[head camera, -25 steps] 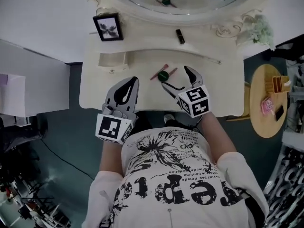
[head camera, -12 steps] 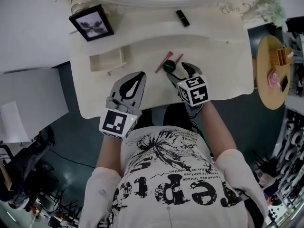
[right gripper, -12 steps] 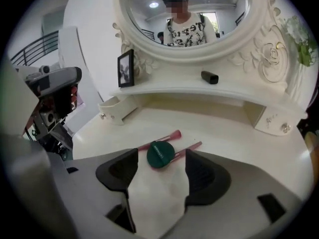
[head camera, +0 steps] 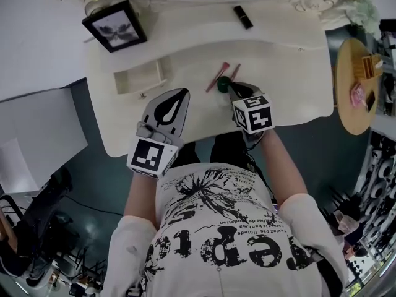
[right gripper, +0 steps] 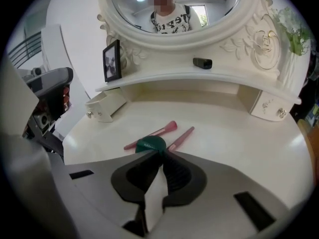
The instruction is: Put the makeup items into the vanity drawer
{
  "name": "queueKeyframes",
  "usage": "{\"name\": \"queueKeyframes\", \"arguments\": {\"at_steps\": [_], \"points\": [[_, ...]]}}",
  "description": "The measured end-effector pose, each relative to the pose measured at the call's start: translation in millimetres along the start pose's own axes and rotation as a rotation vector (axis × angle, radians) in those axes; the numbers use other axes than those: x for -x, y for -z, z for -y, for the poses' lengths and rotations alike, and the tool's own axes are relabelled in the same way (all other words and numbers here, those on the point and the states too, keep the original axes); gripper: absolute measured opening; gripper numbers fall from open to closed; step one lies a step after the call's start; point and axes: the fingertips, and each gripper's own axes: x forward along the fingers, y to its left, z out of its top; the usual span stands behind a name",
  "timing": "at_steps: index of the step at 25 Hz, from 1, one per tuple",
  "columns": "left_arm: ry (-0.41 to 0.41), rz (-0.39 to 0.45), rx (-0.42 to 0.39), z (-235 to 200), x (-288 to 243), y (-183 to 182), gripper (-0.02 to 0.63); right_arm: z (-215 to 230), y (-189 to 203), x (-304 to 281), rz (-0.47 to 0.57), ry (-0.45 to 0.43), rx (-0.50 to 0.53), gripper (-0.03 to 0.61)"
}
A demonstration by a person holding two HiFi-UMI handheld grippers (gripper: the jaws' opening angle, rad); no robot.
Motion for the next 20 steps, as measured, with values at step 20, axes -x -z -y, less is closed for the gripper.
{"name": "queueKeyframes", "arguments": {"at_steps": [20], "points": [[-0.140,0.120,-0.014,-46.4,99.9,-36.0,0.012,-105.2,-110.0,34.4,0.194,-0.073,0.163,0.035]]}}
